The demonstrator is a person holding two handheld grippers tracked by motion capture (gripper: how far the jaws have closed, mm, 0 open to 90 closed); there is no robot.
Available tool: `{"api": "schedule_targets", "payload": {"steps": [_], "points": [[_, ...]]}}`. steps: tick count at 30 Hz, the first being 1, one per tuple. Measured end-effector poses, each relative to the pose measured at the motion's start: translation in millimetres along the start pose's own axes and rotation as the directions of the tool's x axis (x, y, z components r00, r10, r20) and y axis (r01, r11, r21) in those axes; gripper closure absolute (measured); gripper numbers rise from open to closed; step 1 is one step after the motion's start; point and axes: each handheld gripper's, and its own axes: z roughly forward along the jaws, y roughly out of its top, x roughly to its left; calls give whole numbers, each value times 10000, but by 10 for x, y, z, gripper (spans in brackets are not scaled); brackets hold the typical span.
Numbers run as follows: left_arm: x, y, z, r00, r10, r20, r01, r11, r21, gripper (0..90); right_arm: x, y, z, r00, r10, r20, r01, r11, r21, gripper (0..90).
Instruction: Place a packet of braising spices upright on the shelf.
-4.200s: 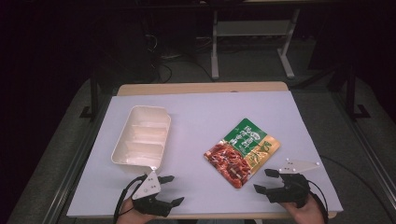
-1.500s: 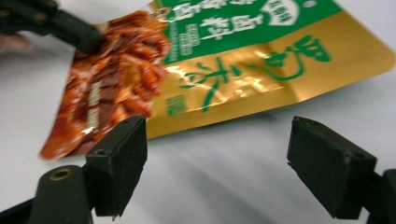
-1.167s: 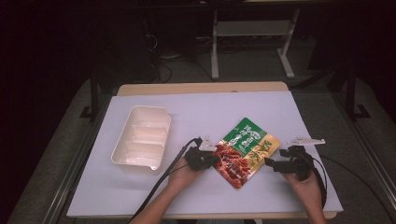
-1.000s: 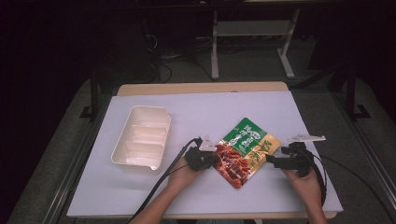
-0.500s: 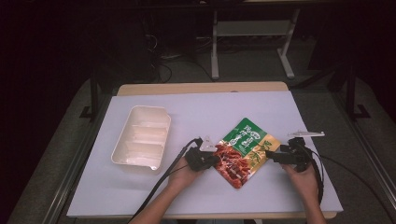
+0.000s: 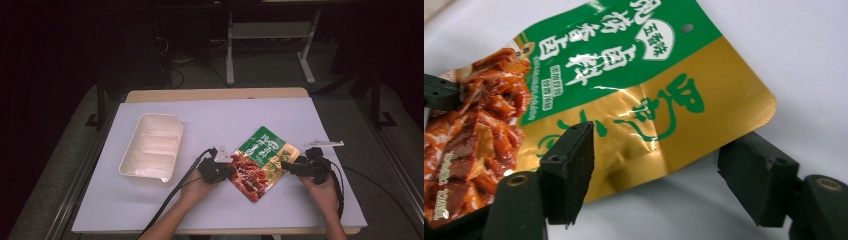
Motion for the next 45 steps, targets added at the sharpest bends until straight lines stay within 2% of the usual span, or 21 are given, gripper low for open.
{"api": "schedule_targets", "payload": {"steps": [3, 6, 11, 14, 23, 28, 33, 36, 37, 38, 39, 41, 45], "points": [[-2, 1, 0, 10000, -7, -15, 7, 10000, 6, 900, 47, 7, -15, 9990, -31, -436, 21, 9997, -227, 398], [-3, 1, -1, 10000, 2, -30, -2, 10000, 20, 900, 77, 15, -23, 9984, -166, -538, 147, 9993, -354, 497], [-7, 2, 0, 10000, 29, -47, -29, 10000, 15, 900, 67, -2, 17, 9983, -139, -561, 136, 9999, -58, 631], [-6, 3, 1, 10000, 31, -41, -31, 10000, 20, 900, 70, 4, 22, 9968, -92, -798, 86, 9999, -81, 708], [-11, 6, 3, 10000, 9, -51, -9, 10000, 24, 900, 155, 72, 189, 9932, -165, -1150, 191, 9996, 219, 703], [-9, 8, 0, 9999, 72, -71, -71, 10000, 69, 900, 195, 106, 266, 9933, -129, -1147, 173, 9991, 376, 704], [-16, 14, 2, 9998, 171, -99, -170, 9998, 84, 900, 196, 125, 321, 9926, 4, -1216, 41, 9993, 368, 750], [-23, 11, 4, 9997, 197, -126, -196, 9998, 50, 900, 198, 127, 314, 9934, -77, -1145, 114, 9995, 311, 823], [-28, 9, 2, 9993, 338, -178, -337, 9994, 66, 900, 194, 127, 309, 9936, -23, -1133, 58, 9995, 300, 856], [-28, 9, 2, 9993, 338, -178, -337, 9994, 66, 900, 194, 127, 309, 9936, -23, -1133, 58, 9995, 300, 856], [-57, 5, 0, 9968, 707, -368, -705, 9975, 79, 900, 188, 127, 291, 9927, -51, -1206, 78, 9997, 218, 885], [-67, 2, 0, 9967, 673, -456, -672, 9977, 29, 900, 188, 130, 275, 9921, -21, -1251, 40, 9999, 151, 888], [-30, -19, -24, 9986, 433, -303, -436, 9990, -95, 882, 180, 148, 217, 9890, -63, -1476, 46, 9999, -118, 889]]}}
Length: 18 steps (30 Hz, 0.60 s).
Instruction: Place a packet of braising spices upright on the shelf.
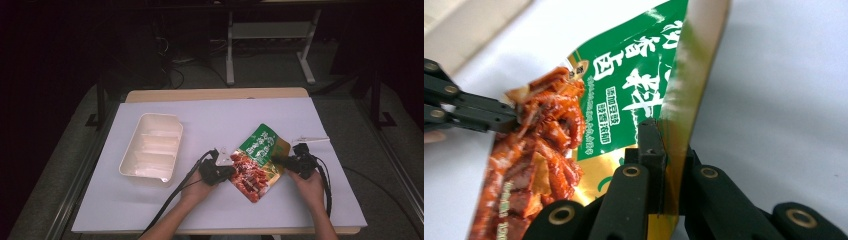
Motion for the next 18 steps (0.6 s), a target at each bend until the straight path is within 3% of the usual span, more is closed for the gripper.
{"api": "schedule_targets", "payload": {"steps": [3, 7, 11, 18], "points": [[12, -38, -55, 10000, -48, 24, 48, 9997, -226, 852, 44, 44, -62, 9999, -104, -10, 104, 9998, -141, 890], [11, -80, -182, 9996, -202, 180, 217, 9959, -877, 812, 132, 142, -147, 9993, -362, -124, 355, 9980, -519, 892], [-25, -122, -291, 9996, -91, 283, 118, 9950, -988, 775, 270, 267, -247, 9963, -795, -333, 767, 9940, -784, 892], [-82, -221, -488, 9989, -138, 446, 209, 9862, -1642, 685, 570, 487, -342, 9835, -1725, -540, 1661, 9805, -1051, 894]]}}
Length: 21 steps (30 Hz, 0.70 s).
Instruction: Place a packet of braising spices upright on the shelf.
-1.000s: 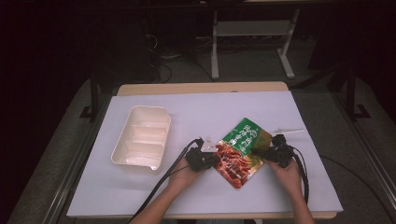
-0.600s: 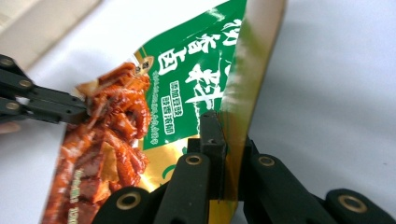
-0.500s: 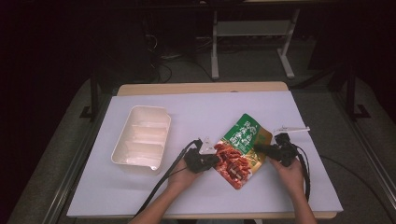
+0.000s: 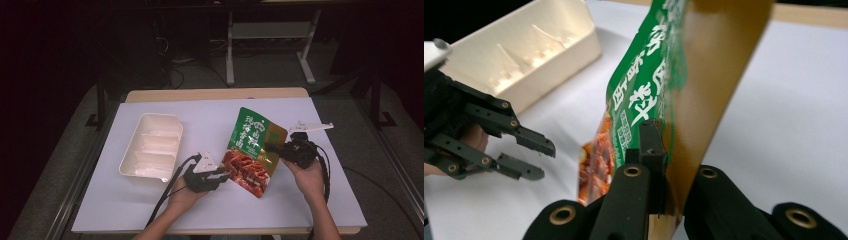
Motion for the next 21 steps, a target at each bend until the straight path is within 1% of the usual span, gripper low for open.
{"api": "schedule_targets", "payload": {"steps": [1, 2, 3, 5, 7, 8, 9, 13, 14, 15, 16, 17, 18, 21], "points": [[-7, -7, -26, 10000, -4, 24, 5, 10000, -62, 680, 27, 31, 3, 9999, -115, -12, 115, 9999, -27, 895], [-7, -7, -26, 10000, -4, 24, 5, 10000, -62, 676, 27, 31, 3, 9999, -115, -12, 115, 9999, -27, 895], [-13, -16, -54, 10000, -25, 59, 26, 9999, -114, 671, 72, 82, 7, 9997, -214, -72, 214, 9998, -12, 895], [-26, -48, -134, 10000, -11, 64, 12, 9997, -251, 664, 114, 120, 11, 9993, -338, -140, 337, 9994, -61, 895], [-28, -61, -153, 10000, -12, 70, 14, 9995, -301, 659, 156, 145, 15, 9982, -575, -156, 573, 9983, -126, 895], [-56, -109, -202, 9996, -207, 167, 215, 9985, -505, 653, 188, 162, 17, 9977, -651, -184, 649, 9978, -108, 895], [-59, -128, -229, 9999, -60, 112, 65, 9989, -472, 651, 209, 176, 17, 9970, -748, -193, 746, 9971, -130, 896], [-92, -175, -286, 9999, -33, 142, 40, 9988, -497, 638, 286, 225, 5, 9942, -1008, -369, 1001, 9948, -185, 896], [-124, -210, -332, 9999, 75, 152, -67, 9986, -534, 634, 319, 243, 4, 9928, -1121, -416, 1115, 9936, -167, 896], [-124, -210, -332, 9999, 75, 152, -67, 9986, -534, 632, 319, 243, 4, 9928, -1121, -416, 1115, 9936, -167, 896], [-154, -236, -374, 9998, 141, 169, -132, 9985, -532, 628, 373, 271, 6, 9910, -1259, -464, 1254, 9920, -134, 896], [-164, -246, -402, 9996, 231, 161, -223, 9987, -463, 623, 399, 284, 7, 9905, -1285, -493, 1281, 9917, -113, 896], [-178, -261, -420, 9996, 201, 202, -190, 9985, -519, 617, 420, 296, 10, 9894, -1356, -528, 1351, 9907, -127, 896], [-207, -299, -480, 9992, 310, 261, -294, 9978, -594, 598, 477, 333, 18, 9875, -1463, -582, 1457, 9892, -136, 896]]}}
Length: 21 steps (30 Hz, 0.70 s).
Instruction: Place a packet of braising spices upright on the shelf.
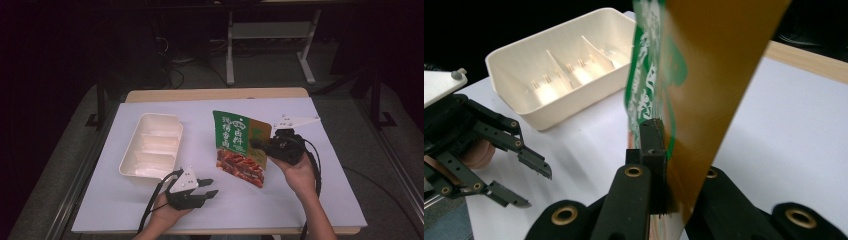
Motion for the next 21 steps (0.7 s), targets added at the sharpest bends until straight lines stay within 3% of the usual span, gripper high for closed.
{"api": "schedule_targets", "payload": {"steps": [10, 21], "points": [[-59, -124, -202, 9999, -14, 111, 16, 9999, -150, 533, 92, 108, 36, 9997, -259, 35, 259, 9997, -23, 897], [-124, -249, -340, 9998, 29, 174, -25, 9998, -194, 503, 227, 254, 124, 9983, -521, -257, 521, 9986, 16, 897]]}}
